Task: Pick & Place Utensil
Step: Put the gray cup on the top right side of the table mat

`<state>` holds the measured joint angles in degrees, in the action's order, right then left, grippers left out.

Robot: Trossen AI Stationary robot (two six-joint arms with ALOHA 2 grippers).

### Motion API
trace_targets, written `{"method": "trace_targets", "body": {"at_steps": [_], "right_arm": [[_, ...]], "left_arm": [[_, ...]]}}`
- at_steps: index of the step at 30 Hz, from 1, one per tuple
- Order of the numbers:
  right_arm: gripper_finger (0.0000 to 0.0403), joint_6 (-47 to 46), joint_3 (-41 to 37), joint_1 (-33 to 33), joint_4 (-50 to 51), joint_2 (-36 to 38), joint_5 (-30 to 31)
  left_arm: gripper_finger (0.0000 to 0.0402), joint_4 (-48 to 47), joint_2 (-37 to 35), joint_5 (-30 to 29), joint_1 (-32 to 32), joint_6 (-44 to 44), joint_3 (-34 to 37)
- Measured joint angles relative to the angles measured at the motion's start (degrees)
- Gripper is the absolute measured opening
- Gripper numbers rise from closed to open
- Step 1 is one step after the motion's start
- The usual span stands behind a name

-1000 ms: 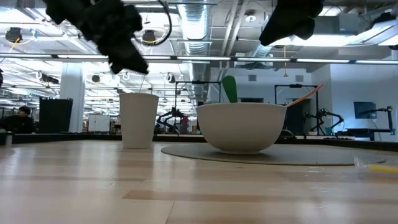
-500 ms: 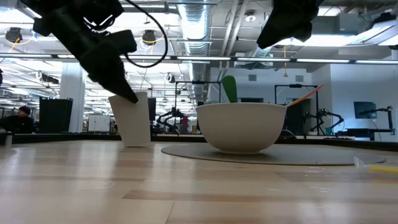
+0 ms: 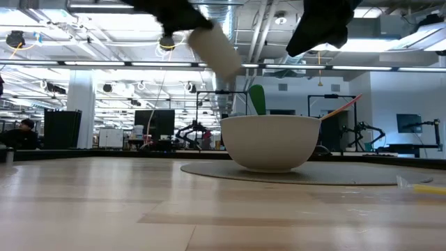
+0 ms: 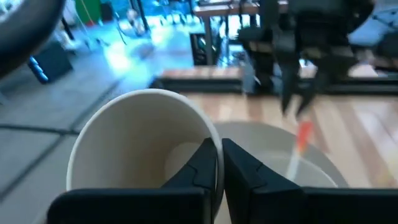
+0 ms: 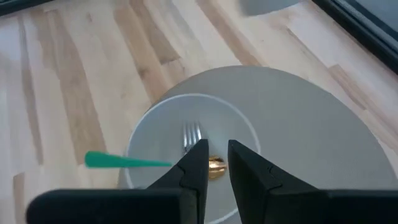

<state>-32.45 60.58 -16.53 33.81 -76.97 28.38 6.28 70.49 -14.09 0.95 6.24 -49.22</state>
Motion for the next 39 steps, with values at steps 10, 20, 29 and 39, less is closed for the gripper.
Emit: {"method": "trace_targets", "body": {"at_steps": [10,20,29,39], "right_arm": [[0.0055,-2.72,0.00,2.17,13.09,4.61,0.14],[0.0055,-24.10,0.06,-1.14,37.09,14.84,14.57],[0.0055,-24.56,0.07,-6.06,36.50,15.25,17.07],[0.0055,-24.63,0.07,-9.25,34.58,10.98,16.76]], "left_arm": [[0.0014,-0.57,23.11,11.24,-7.20,2.34,-15.74],[0.0014,3.69,41.83,17.14,-9.75,2.25,-29.30],[0.0017,7.80,49.72,17.23,-8.60,-1.42,-31.82],[0.0019,8.03,50.57,16.86,-8.70,-1.98,-31.71]]}}
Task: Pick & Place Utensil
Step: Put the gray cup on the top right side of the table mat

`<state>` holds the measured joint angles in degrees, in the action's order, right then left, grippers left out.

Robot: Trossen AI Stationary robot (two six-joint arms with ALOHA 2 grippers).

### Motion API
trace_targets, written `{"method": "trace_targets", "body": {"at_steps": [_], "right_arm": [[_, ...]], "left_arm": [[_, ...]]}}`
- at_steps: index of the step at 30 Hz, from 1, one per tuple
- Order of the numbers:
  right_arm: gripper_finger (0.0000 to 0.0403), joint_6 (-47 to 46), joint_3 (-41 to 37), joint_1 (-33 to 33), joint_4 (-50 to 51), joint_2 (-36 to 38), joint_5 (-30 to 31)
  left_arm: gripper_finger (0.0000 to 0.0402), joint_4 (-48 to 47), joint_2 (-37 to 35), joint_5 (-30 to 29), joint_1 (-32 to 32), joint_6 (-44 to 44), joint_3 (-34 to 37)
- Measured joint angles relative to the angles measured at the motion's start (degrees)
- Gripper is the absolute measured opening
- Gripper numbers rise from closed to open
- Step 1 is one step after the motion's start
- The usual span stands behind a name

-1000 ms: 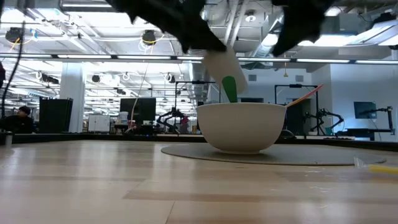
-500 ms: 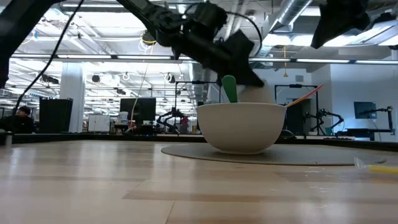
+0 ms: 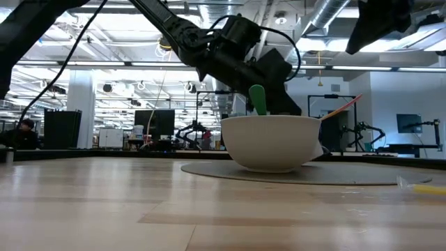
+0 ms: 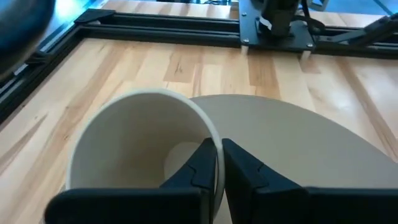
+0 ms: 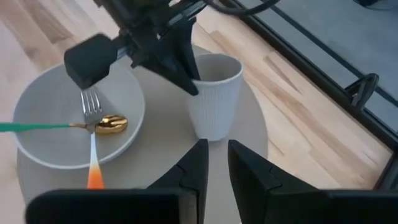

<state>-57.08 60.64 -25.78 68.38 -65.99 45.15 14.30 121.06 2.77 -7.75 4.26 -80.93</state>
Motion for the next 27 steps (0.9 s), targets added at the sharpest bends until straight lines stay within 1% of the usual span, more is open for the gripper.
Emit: {"method": "trace_targets", "body": {"at_steps": [10,14,17,22,27], "right_arm": [[0.0055,-1.97,-0.02,-0.46,-0.09,-0.74,-0.17],[0.0055,-1.99,-0.02,-0.46,-0.19,-0.73,-0.16],[0.0055,-2.03,-0.02,-0.46,-0.29,-0.75,-0.17],[0.0055,-2.03,-0.02,-0.46,-0.29,-0.75,-0.15],[0.0055,-2.17,-0.02,-0.46,-0.29,-0.75,-0.20]], "left_arm": [[0.0019,-0.59,-0.59,-1.00,1.19,0.18,0.05],[0.0024,-0.60,-0.59,-2.12,1.96,2.75,0.05],[0.0041,-0.60,-0.59,-3.15,2.19,2.98,0.05],[0.0082,-0.54,-0.59,-3.20,2.07,2.99,0.05],[0.0115,-0.51,-0.59,-3.20,1.97,3.00,0.05]]}}
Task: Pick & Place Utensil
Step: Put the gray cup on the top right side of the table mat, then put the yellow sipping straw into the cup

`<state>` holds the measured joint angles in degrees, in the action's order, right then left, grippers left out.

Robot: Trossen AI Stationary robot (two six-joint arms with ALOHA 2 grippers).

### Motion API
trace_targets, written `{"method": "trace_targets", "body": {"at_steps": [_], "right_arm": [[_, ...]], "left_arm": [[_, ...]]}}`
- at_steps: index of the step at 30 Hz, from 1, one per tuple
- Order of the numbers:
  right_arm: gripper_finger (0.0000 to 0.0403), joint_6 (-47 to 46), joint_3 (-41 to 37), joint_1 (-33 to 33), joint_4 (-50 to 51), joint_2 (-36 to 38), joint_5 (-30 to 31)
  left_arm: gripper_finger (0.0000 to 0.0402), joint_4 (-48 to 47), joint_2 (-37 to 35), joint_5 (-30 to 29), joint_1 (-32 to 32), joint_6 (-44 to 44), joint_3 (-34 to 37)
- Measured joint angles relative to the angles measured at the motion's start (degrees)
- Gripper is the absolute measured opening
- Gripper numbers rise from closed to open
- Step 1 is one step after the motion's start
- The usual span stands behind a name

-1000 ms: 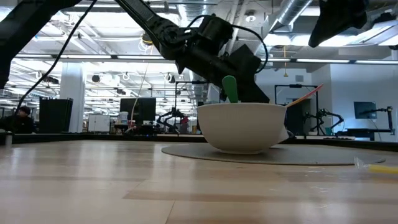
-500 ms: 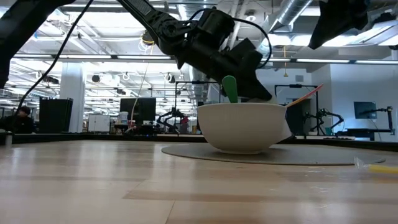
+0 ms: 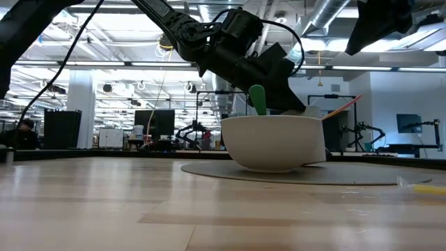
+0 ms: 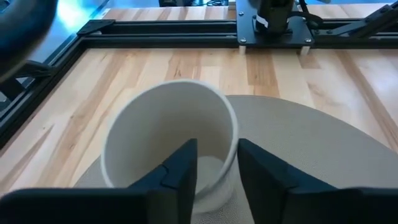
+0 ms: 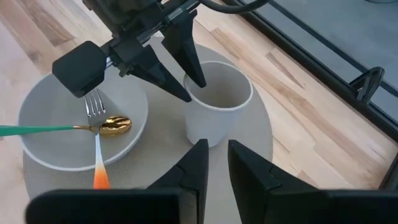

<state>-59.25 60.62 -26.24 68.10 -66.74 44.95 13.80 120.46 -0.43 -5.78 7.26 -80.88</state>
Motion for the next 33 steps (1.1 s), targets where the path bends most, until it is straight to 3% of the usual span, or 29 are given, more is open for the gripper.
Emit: {"method": "trace_targets", "body": {"at_steps": [7,15,21,26,30,33], "right_arm": [[0.0055,-1.02,0.00,0.00,0.01,0.00,-0.33],[0.0055,-0.83,0.00,-1.46,-2.33,0.00,-3.08],[0.0053,-0.85,-0.02,-5.94,-10.23,-2.39,-10.01],[0.0053,-1.24,-0.04,-10.41,-17.94,-7.36,-18.74],[0.0053,-8.67,-0.04,-14.06,-19.10,-11.59,-23.75],[0.0053,-14.74,0.04,-16.37,-20.33,-15.97,-31.09]], "left_arm": [[0.0140,-0.92,-2.48,0.02,0.64,-0.01,0.11],[0.0143,-13.45,-15.16,0.02,2.80,3.25,0.09],[0.0143,-29.27,-26.75,0.00,3.14,3.45,0.04],[0.0143,-36.60,-35.55,0.00,2.77,3.44,0.04],[0.0143,-39.80,-41.12,-0.01,2.75,3.44,0.08],[0.0143,-39.68,-45.03,0.02,2.75,3.46,1.92]]}}
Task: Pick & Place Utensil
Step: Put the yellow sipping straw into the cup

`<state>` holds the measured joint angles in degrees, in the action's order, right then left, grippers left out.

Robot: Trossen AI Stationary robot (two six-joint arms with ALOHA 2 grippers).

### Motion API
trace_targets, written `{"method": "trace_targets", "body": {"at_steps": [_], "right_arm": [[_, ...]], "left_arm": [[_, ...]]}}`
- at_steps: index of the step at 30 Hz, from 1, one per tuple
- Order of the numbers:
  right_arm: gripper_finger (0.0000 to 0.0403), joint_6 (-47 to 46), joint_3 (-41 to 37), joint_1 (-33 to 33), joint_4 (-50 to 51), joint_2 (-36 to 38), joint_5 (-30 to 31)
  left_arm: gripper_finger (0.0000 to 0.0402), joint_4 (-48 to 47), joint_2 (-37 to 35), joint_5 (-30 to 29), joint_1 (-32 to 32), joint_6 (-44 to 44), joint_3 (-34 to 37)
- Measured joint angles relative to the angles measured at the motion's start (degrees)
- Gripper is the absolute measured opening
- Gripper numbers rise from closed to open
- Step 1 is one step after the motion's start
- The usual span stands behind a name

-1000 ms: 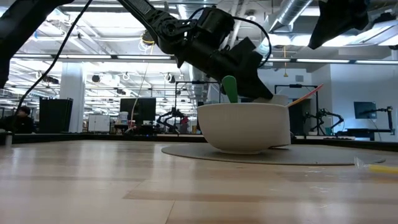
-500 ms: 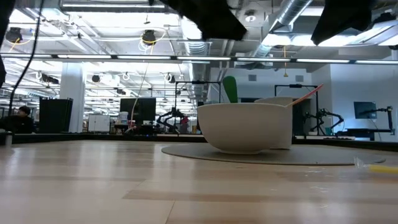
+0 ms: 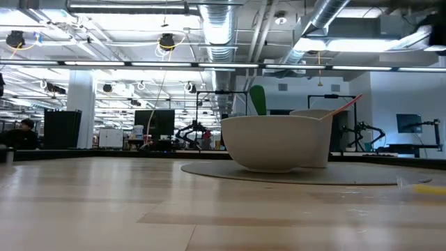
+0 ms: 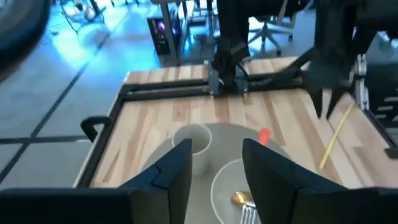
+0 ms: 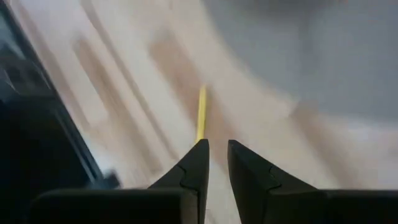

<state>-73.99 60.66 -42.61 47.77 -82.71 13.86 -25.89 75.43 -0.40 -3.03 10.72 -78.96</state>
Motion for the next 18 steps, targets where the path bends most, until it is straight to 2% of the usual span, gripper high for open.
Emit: {"method": "trace_targets", "body": {"at_steps": [5,10,14,18], "right_arm": [[0.0053,-3.14,-0.02,-1.95,-3.98,-7.99,-7.56],[0.0053,-5.39,1.08,0.77,-5.48,-13.70,-15.53],[0.0054,-4.74,1.44,3.16,-5.95,-17.05,-17.01],[0.0061,-3.62,1.49,5.64,-10.00,-19.53,-21.75]], "left_arm": [[0.0143,0.37,-5.23,-0.02,0.00,-0.02,5.57],[0.0143,2.08,-8.42,-0.05,0.00,-0.45,10.68],[0.0143,3.35,-9.19,-2.61,0.00,-0.46,13.49],[0.0143,3.65,-9.31,-5.62,-0.02,-0.44,15.03]]}}
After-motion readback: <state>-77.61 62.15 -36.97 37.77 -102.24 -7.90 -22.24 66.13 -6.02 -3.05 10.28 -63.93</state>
